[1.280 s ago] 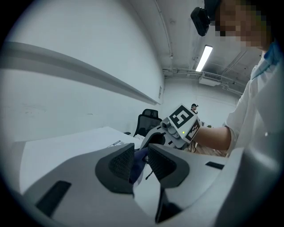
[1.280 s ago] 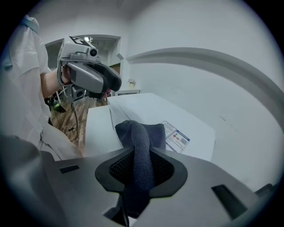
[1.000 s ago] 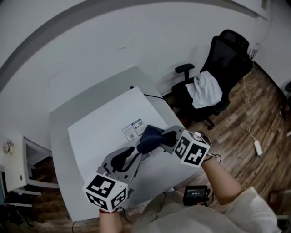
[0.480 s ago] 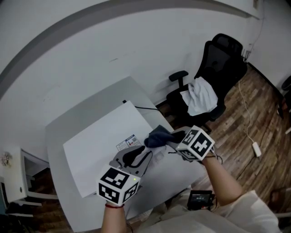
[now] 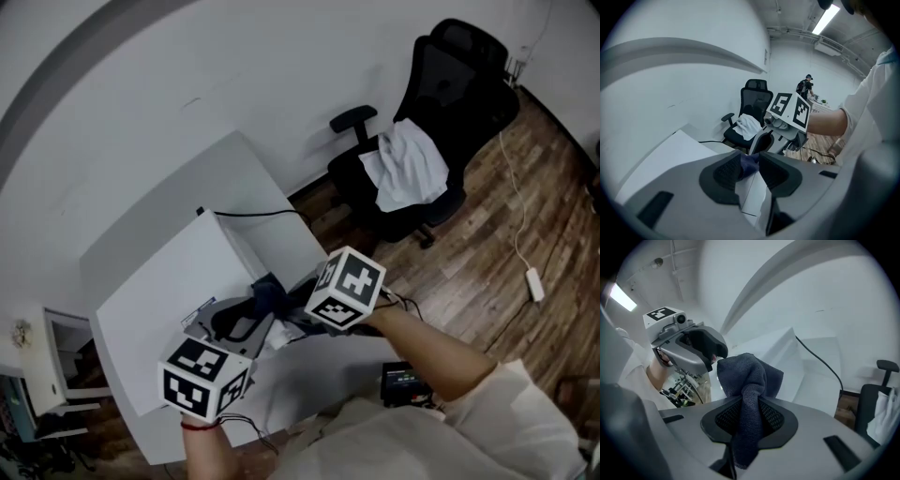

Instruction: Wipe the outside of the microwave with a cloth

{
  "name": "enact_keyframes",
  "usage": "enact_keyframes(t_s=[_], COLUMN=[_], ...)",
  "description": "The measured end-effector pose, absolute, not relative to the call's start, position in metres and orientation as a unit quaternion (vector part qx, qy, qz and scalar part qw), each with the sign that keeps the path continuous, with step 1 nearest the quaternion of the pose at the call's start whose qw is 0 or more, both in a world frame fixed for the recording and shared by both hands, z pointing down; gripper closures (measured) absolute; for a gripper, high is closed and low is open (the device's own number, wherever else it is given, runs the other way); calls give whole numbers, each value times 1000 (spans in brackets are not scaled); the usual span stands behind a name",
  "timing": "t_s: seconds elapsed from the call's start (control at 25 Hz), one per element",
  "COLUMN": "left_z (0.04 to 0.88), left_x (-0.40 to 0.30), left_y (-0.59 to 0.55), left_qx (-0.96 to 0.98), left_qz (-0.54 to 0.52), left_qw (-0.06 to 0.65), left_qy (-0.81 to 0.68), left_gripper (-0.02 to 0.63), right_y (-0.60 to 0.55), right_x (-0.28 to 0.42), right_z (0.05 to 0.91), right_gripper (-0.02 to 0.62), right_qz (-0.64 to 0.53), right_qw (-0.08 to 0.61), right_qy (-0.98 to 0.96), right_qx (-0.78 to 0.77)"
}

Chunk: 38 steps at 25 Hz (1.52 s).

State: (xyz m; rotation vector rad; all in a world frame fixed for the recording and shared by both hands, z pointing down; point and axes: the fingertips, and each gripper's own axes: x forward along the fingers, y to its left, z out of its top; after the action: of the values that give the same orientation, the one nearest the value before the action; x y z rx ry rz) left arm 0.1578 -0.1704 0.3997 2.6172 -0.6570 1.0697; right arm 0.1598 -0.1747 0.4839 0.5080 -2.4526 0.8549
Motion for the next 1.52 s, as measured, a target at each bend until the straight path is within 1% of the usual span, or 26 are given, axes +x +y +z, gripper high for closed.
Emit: enact_keyframes(t_s=[0.16, 0.36, 0.72, 1.04, 1.32, 1.52], left_z=[409, 417, 423, 431, 434, 432], left_x=[162, 166, 171, 150, 138, 134], left_y=[-178, -186, -213, -254, -300, -336], left_qx=[871, 850, 829, 786, 765, 748], left_qz=[391, 411, 436, 489, 508, 531], left_qw=[138, 156, 161, 133, 116, 92], left_qy=[-262, -290, -310, -355, -378, -388], left_gripper=[479, 479, 479, 479, 482, 522], right_y=[-173, -182, -205, -255, -298, -339], right_x=[160, 157, 149, 142, 135, 129], right_z=[488, 491, 492, 482, 477, 472], right_gripper=[500, 500, 500, 500, 500, 500], right_qz=[310, 270, 230, 198, 173, 154], right_qw=[241, 256, 268, 247, 219, 188], right_qy=[-909, -921, -932, -941, -951, -958], right_qx=[137, 117, 83, 116, 132, 153])
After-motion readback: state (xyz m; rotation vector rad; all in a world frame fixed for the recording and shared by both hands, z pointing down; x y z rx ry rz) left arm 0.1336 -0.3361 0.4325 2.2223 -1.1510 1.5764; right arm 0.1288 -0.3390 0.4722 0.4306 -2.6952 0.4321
